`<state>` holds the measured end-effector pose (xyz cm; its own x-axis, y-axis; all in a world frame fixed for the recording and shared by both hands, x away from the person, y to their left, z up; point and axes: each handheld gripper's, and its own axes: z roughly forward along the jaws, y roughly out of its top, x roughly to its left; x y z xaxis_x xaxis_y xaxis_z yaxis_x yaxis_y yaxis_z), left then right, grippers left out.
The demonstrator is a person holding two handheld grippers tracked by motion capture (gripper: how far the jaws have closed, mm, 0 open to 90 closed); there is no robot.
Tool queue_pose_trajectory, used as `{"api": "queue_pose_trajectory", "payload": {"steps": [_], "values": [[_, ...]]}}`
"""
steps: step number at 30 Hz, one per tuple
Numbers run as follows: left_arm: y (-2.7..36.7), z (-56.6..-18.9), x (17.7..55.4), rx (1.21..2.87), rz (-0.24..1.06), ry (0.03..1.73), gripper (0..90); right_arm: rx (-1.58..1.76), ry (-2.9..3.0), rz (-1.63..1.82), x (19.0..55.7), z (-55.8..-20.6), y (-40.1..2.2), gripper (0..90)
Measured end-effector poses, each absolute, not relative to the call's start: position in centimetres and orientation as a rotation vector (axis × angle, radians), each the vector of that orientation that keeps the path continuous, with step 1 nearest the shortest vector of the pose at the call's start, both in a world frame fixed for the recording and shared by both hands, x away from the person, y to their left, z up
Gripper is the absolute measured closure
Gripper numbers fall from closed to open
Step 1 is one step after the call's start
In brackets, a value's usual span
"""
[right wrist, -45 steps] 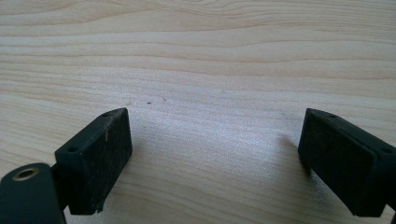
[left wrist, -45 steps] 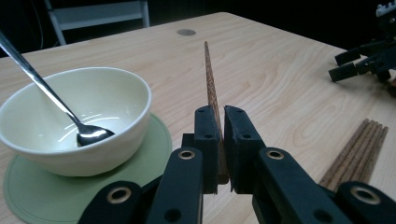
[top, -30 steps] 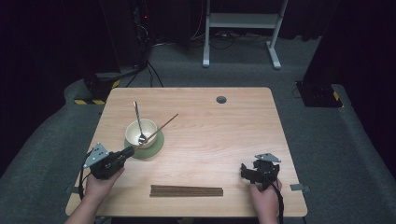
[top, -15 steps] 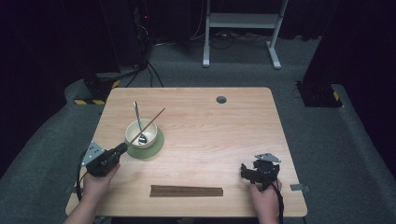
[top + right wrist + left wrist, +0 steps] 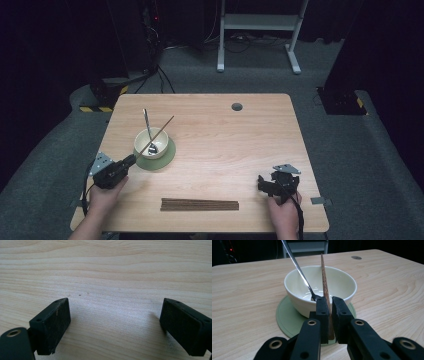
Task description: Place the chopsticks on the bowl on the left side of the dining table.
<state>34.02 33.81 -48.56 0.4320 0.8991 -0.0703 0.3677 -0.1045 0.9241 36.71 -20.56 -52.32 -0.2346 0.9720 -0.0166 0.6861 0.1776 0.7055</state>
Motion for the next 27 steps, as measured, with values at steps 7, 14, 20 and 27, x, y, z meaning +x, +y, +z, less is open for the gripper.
{"api": "queue_pose_trajectory", "payload": {"steps": [7,14,20,27], "values": [[33.8,-48.8,34.1,1.693,0.650,1.123,82.9,1.558,1.990,0.807,36.7,-52.3,-20.6,9.5],[33.7,-48.8,34.1,1.699,0.647,1.117,82.7,1.557,1.990,0.807,36.7,-52.3,-20.6,9.5],[33.5,-48.6,34.0,1.711,0.669,1.136,66.7,1.558,1.990,0.807,36.7,-52.3,-20.6,9.5],[31.0,-47.1,31.8,1.744,0.711,1.009,58.1,1.558,1.990,0.808,36.7,-52.3,-20.6,9.5]]}}
